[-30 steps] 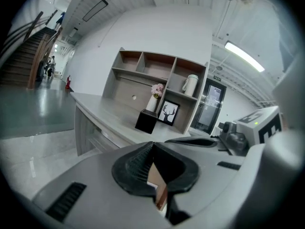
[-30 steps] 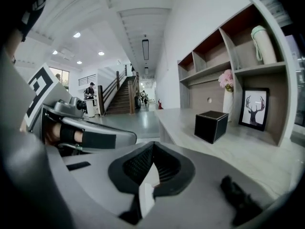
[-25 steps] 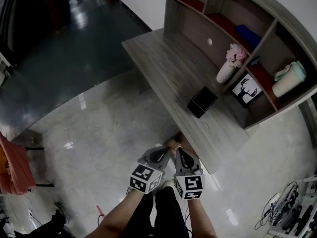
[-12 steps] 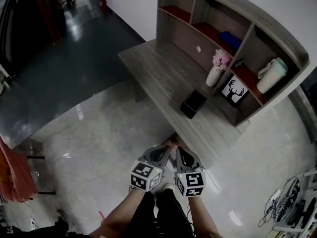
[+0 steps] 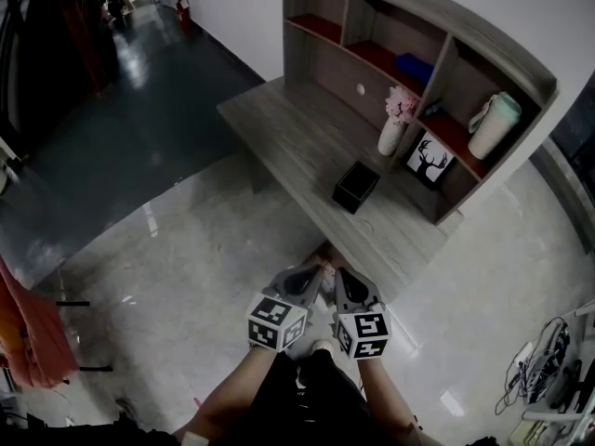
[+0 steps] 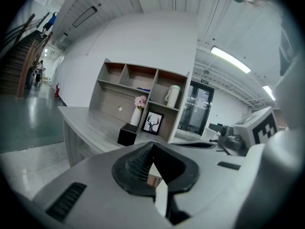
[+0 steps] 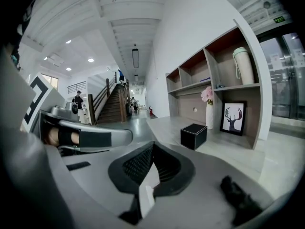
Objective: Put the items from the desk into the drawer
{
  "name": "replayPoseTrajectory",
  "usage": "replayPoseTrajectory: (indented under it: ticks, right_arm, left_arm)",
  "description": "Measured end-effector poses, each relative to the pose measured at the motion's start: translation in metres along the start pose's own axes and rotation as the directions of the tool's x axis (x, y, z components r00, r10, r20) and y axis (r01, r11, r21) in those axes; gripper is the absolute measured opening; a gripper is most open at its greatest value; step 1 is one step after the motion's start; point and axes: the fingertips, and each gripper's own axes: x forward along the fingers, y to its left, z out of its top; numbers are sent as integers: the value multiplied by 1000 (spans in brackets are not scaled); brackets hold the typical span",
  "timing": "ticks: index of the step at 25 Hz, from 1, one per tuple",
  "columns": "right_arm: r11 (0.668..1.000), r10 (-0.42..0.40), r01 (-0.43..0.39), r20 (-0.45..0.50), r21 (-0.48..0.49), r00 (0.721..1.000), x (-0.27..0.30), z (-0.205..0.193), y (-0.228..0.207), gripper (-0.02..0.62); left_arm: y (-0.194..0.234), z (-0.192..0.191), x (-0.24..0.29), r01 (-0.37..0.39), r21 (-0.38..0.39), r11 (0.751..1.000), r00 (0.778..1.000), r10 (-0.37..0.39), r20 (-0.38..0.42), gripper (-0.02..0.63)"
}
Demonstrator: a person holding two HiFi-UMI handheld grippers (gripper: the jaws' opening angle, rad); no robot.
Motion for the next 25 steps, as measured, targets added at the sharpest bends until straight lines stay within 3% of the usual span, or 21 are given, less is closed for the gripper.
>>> replayPoseTrajectory:
  ticks: [16, 20, 25]
  right_arm:
    - [999, -3, 2, 24, 40, 1000, 2, 1, -10, 11]
    - [984, -15, 8, 37, 179, 999, 11, 0, -20, 12]
    - [905, -12, -23, 79, 425, 997, 26, 3, -34, 12]
  left_arm:
    - [0, 1, 12, -12, 10, 1000, 1000, 12, 3, 11]
    - [2, 3, 20, -10, 25, 1000, 1000, 10, 0, 11]
    - [9, 8, 29, -24, 33, 999, 1000, 24, 8, 11]
